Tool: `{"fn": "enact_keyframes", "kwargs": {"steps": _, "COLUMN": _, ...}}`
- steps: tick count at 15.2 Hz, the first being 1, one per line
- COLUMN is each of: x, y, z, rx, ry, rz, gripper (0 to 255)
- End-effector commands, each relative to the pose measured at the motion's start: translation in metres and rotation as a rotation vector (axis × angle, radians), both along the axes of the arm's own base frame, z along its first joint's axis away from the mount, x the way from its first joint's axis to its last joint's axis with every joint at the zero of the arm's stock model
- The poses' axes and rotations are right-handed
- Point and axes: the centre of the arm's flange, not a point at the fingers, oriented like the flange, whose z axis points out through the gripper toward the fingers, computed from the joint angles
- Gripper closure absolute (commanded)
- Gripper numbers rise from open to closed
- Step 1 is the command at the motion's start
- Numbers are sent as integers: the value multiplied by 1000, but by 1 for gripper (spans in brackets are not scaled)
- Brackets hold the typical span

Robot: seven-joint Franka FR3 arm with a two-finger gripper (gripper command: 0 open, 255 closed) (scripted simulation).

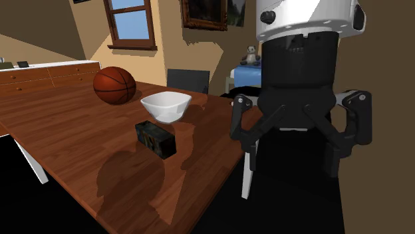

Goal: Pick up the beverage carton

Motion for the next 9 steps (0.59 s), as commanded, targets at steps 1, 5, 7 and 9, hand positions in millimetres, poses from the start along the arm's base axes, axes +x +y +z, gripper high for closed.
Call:
{"fn": "enact_keyframes", "kwargs": {"steps": 1, "x": 0, "y": 0, "z": 0, "rx": 0, "ry": 0, "rz": 0, "gripper": 0}}
{"fn": "enact_keyframes", "kwargs": {"steps": 5, "x": 35, "y": 30, "z": -18, "rx": 22, "ry": -11, "rz": 112, "gripper": 0}}
{"fn": "enact_keyframes", "kwargs": {"steps": 7, "x": 51, "y": 46, "z": -26, "rx": 34, "ry": -17, "rz": 168, "gripper": 0}}
{"fn": "enact_keyframes", "kwargs": {"steps": 9, "x": 66, "y": 64, "z": -34, "rx": 45, "ry": -23, "rz": 224, "gripper": 0}}
